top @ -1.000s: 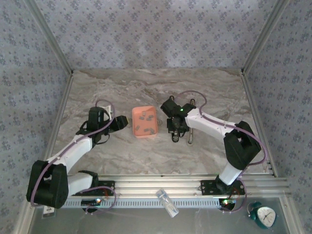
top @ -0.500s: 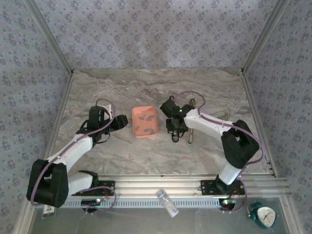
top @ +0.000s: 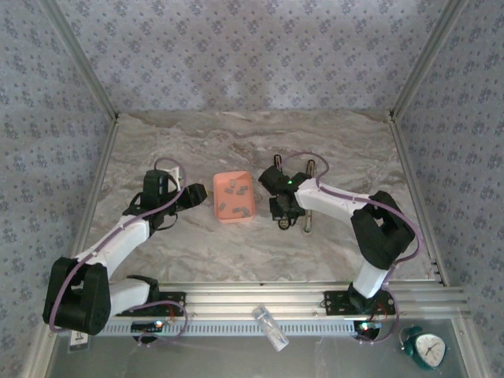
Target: Load the staples into the stapler
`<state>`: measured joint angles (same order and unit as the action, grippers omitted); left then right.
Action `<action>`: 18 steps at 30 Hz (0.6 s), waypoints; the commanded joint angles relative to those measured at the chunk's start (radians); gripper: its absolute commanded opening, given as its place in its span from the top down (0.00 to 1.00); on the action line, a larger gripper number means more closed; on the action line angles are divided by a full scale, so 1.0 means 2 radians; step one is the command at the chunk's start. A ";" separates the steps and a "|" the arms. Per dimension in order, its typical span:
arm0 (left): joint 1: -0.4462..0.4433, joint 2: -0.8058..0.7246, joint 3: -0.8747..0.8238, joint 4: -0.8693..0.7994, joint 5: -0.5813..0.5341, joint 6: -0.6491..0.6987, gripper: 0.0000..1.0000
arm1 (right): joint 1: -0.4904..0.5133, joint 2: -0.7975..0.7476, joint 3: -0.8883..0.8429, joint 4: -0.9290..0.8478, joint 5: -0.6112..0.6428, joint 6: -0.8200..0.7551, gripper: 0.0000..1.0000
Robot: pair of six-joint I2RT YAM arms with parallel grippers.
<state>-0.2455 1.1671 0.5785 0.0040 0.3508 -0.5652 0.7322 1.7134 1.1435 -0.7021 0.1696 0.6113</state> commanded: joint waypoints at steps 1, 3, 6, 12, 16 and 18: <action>-0.004 0.001 0.012 0.006 -0.001 0.010 0.43 | -0.003 -0.005 0.003 -0.004 0.006 -0.010 0.87; -0.004 0.002 0.011 0.005 -0.001 0.007 0.43 | -0.001 -0.010 0.014 -0.009 0.004 -0.009 0.86; -0.004 0.003 0.011 0.004 -0.001 0.004 0.43 | 0.005 -0.017 0.037 -0.014 0.000 -0.012 0.83; -0.004 0.003 0.012 0.001 -0.004 0.003 0.43 | 0.012 0.000 0.078 -0.024 -0.050 -0.063 0.72; -0.004 0.002 0.015 -0.009 -0.008 0.005 0.43 | 0.011 0.044 0.119 -0.052 -0.071 -0.108 0.68; -0.004 -0.001 0.014 -0.013 -0.011 0.005 0.43 | 0.011 0.072 0.142 -0.070 -0.069 -0.114 0.69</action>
<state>-0.2455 1.1671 0.5797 -0.0032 0.3454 -0.5655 0.7551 1.7817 1.3781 -0.7509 0.0628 0.4526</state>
